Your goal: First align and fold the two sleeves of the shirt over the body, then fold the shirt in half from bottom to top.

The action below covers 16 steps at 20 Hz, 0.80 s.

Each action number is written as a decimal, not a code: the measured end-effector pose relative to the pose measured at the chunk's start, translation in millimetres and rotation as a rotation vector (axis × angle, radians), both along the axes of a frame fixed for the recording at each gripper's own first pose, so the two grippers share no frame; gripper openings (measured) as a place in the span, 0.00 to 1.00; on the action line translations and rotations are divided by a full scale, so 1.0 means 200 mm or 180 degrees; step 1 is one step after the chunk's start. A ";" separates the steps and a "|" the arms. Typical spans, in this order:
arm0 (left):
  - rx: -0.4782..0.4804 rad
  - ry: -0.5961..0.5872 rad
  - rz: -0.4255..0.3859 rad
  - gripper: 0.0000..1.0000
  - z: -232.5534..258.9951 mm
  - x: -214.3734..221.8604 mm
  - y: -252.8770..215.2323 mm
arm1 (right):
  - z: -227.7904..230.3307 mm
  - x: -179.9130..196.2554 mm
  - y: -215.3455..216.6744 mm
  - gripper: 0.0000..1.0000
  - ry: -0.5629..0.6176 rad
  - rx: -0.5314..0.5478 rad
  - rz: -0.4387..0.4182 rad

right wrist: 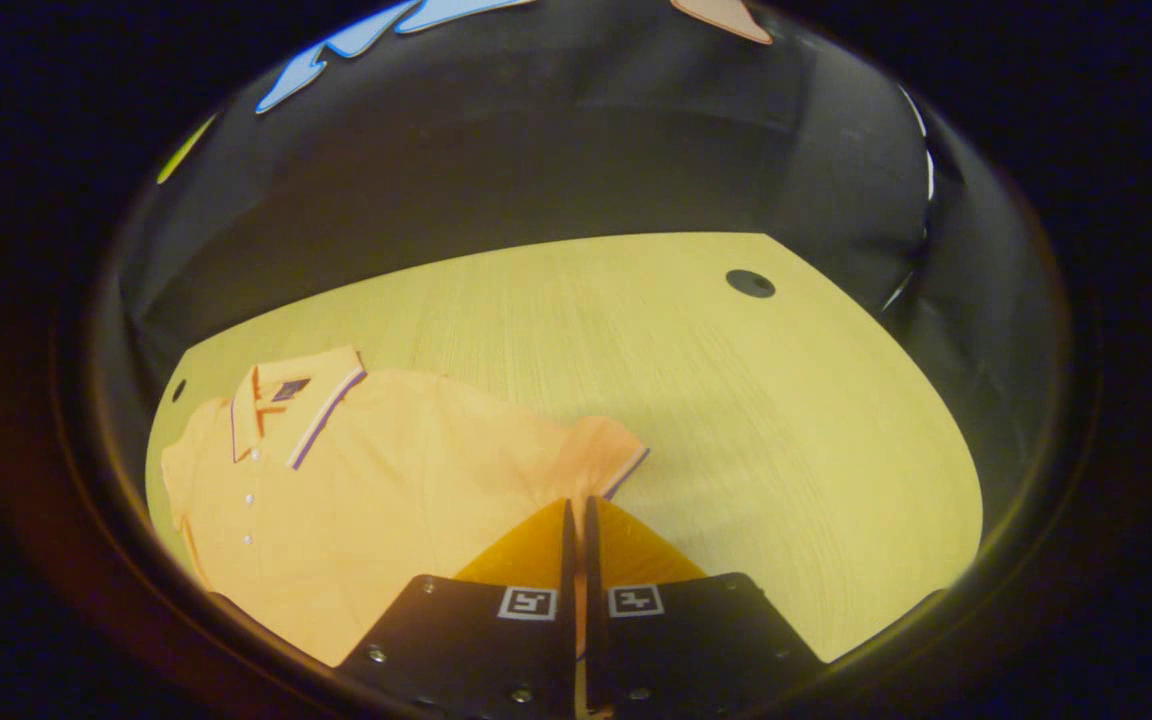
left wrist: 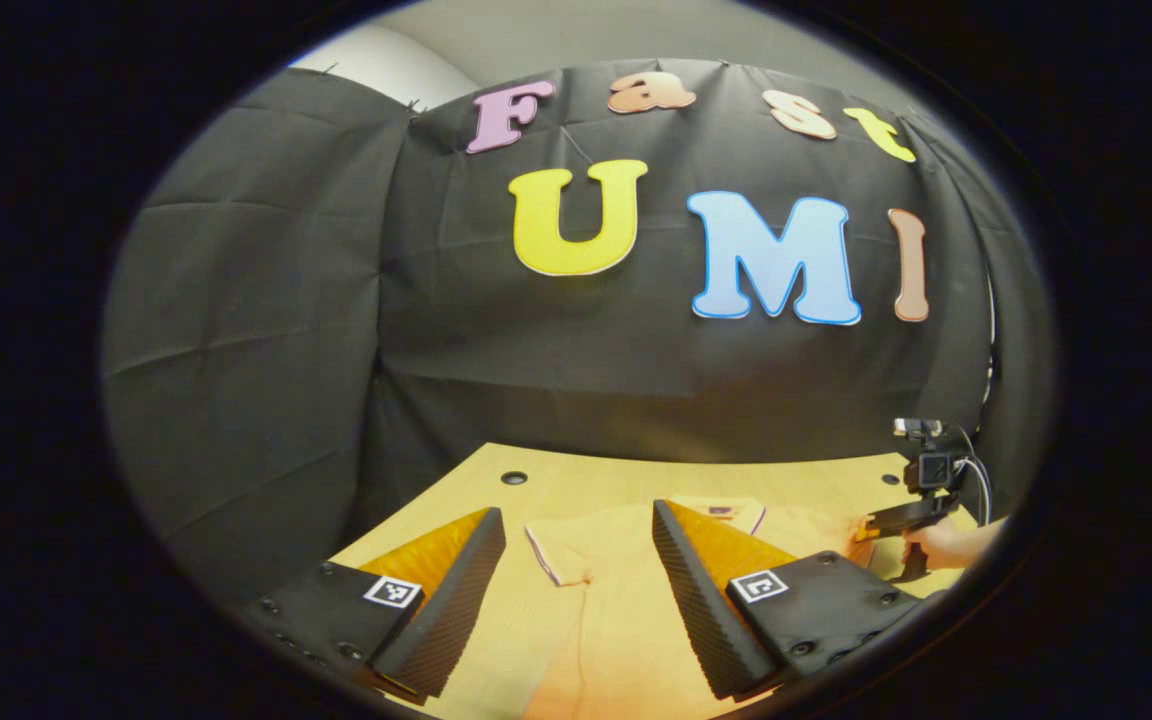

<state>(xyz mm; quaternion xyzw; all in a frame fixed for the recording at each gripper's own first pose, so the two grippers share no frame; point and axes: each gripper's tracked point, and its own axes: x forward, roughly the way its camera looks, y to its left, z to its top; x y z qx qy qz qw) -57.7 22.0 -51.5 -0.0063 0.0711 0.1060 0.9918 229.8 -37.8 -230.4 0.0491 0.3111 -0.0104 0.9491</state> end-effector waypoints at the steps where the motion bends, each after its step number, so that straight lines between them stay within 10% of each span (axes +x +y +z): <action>1: -0.0006 -0.0001 0.0006 0.96 0.00 0.00 0.00 | 0.03 -0.02 0.02 0.04 -0.0050 -0.0028 0.0041; 16: -0.0210 -0.0020 -0.0103 0.96 -0.04 0.03 0.14 | 0.29 -0.23 0.59 0.04 -0.0464 -0.0318 0.0952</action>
